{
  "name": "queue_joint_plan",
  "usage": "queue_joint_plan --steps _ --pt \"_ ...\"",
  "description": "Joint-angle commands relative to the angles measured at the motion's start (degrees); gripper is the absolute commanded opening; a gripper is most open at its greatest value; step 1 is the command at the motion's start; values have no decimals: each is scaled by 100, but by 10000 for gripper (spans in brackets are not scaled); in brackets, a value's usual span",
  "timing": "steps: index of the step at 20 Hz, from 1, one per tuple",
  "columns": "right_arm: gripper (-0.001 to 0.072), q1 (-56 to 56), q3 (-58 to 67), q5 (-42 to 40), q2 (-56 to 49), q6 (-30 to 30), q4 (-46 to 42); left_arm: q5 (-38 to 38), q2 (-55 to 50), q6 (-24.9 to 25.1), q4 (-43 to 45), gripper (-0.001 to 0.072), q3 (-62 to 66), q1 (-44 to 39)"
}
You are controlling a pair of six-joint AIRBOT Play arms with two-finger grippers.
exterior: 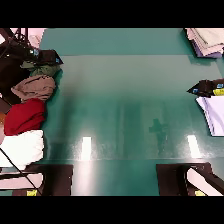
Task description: Fold the shirts.
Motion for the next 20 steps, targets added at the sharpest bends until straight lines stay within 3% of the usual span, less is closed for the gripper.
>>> queue_joint_plan --steps 1,6,14,15,17,20 --pt "21 4 7 15 4 2 11 1268 -245 -750 1587 612 0 122" --pt "21 4 7 20 4 2 11 1974 -1322 -776 1362 613 2 673" --pt "21 4 4 96 4 7 55 2946 -2310 -824 1335 611 52 809" --pt "21 4 4 96 4 7 52 3064 -2308 -826 1331 555 52 807" --pt "22 4 4 96 4 7 52 3071 -2304 -824 1161 50 208 807" --pt "21 4 7 46 4 7 57 2365 -2284 -802 643 26 957 789"
